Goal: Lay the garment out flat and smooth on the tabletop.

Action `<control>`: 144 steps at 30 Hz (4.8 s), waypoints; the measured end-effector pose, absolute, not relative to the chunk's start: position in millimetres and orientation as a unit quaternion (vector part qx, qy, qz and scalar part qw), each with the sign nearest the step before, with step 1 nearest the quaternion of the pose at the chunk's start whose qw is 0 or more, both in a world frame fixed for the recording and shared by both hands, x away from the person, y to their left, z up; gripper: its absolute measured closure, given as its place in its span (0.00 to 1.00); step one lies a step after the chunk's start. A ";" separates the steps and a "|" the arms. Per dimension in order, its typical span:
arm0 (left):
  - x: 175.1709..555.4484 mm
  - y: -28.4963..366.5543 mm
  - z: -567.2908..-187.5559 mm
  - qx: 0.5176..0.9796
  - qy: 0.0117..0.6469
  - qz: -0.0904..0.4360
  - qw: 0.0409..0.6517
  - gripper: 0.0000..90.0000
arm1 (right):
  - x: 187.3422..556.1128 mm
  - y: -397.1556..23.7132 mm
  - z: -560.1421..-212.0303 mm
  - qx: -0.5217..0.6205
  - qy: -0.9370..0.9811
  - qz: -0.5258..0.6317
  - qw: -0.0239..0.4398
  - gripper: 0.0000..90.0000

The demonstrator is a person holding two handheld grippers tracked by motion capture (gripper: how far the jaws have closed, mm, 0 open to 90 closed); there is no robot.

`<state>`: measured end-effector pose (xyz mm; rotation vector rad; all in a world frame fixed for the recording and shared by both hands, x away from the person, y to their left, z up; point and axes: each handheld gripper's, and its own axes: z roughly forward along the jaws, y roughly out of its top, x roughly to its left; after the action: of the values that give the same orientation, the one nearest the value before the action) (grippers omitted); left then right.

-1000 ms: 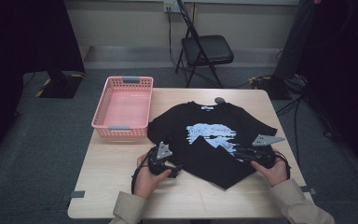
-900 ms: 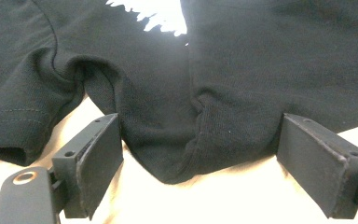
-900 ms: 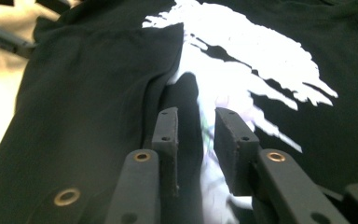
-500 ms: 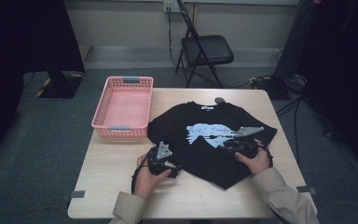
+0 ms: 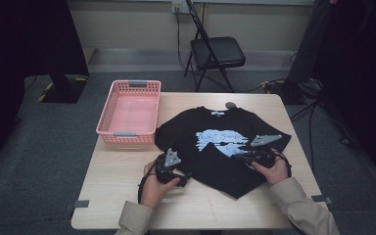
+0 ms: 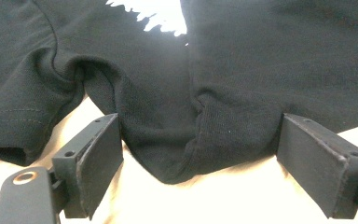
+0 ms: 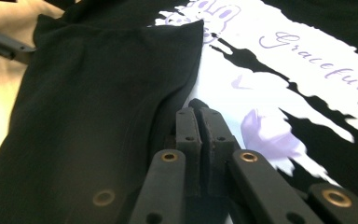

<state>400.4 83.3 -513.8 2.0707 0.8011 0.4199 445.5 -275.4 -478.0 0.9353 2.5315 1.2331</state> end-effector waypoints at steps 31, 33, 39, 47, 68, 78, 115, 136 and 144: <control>400.2 83.2 -513.8 0.829 0.321 0.168 0.427 0.16 | 364.3 -342.5 -474.2 0.306 0.831 0.455 0.094 0.96; 400.2 83.1 -513.9 0.829 0.321 0.168 0.427 0.16 | 359.0 -345.6 -472.8 0.307 0.829 0.457 0.098 0.96; 400.4 83.0 -513.9 0.829 0.320 0.168 0.427 0.16 | 346.2 -356.6 -473.0 0.315 0.821 0.465 0.100 0.96; 400.6 83.0 -513.8 0.829 0.320 0.168 0.426 0.16 | 330.6 -368.3 -474.0 0.322 0.816 0.470 0.100 0.96; 401.7 81.9 -513.8 0.829 0.320 0.167 0.427 0.16 | 294.6 -380.6 -465.4 0.316 0.807 0.487 0.106 0.96; 401.8 81.9 -513.8 0.829 0.320 0.167 0.427 0.16 | 275.8 -384.9 -462.1 0.304 0.806 0.497 0.107 0.96; 402.2 81.4 -513.9 0.828 0.321 0.168 0.428 0.16 | 337.8 -363.9 -466.1 0.378 0.778 0.482 0.141 0.22; 402.1 81.4 -513.9 0.828 0.321 0.168 0.428 0.16 | 394.6 -360.0 -491.8 0.401 0.803 0.406 0.170 0.14; 401.9 81.4 -513.9 0.828 0.321 0.168 0.427 0.16 | 408.5 -357.8 -500.3 0.404 0.818 0.367 0.184 0.14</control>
<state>401.9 81.4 -513.9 2.0690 0.8027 0.4198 408.5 -357.8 -500.3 1.1389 2.3058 1.0351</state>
